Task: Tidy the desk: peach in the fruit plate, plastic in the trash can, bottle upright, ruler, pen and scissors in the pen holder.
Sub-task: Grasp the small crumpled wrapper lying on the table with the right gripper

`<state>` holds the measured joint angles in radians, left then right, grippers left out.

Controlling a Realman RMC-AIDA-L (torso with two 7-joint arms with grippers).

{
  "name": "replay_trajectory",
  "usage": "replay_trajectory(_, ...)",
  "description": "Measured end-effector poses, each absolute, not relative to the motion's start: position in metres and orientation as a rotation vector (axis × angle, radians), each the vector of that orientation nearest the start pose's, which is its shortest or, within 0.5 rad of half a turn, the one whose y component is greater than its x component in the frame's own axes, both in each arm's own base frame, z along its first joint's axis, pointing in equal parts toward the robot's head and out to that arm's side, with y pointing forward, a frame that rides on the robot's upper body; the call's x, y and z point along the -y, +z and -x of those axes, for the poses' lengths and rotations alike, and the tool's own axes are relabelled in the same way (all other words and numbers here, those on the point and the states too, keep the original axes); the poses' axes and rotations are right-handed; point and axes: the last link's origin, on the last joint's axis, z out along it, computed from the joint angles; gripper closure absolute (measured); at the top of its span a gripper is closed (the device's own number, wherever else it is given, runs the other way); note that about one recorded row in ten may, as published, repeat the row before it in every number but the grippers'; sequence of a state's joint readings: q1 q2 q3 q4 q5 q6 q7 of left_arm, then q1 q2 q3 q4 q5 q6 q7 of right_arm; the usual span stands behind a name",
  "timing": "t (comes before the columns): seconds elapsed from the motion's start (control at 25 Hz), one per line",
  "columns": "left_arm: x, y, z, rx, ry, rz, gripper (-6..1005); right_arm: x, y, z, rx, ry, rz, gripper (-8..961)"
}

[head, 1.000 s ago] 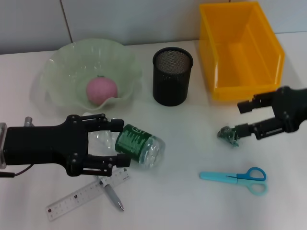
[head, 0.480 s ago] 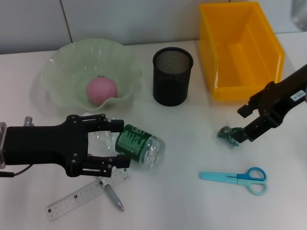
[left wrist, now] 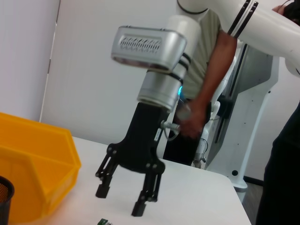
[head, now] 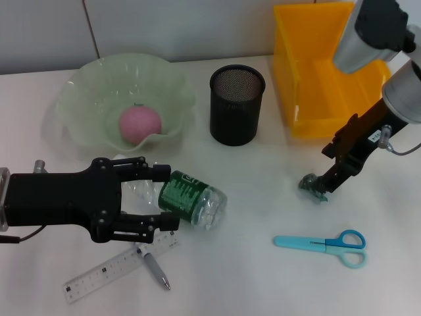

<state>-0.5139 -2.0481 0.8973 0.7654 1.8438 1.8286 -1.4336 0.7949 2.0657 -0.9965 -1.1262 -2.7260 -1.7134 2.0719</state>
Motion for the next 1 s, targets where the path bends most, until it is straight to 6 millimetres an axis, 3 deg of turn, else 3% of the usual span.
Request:
replay_trajectory(0.64,-0.305,0.013,0.217,0.403,-0.893,3.014,158,-0.393,0.014,-0.216,-0.637,-0.648,2.726,137)
replay_trajectory(1.0,-0.305,0.013,0.218,0.407,-0.889,3.015,158,-0.394,0.010,-0.215,-0.612,-0.639,2.733,138)
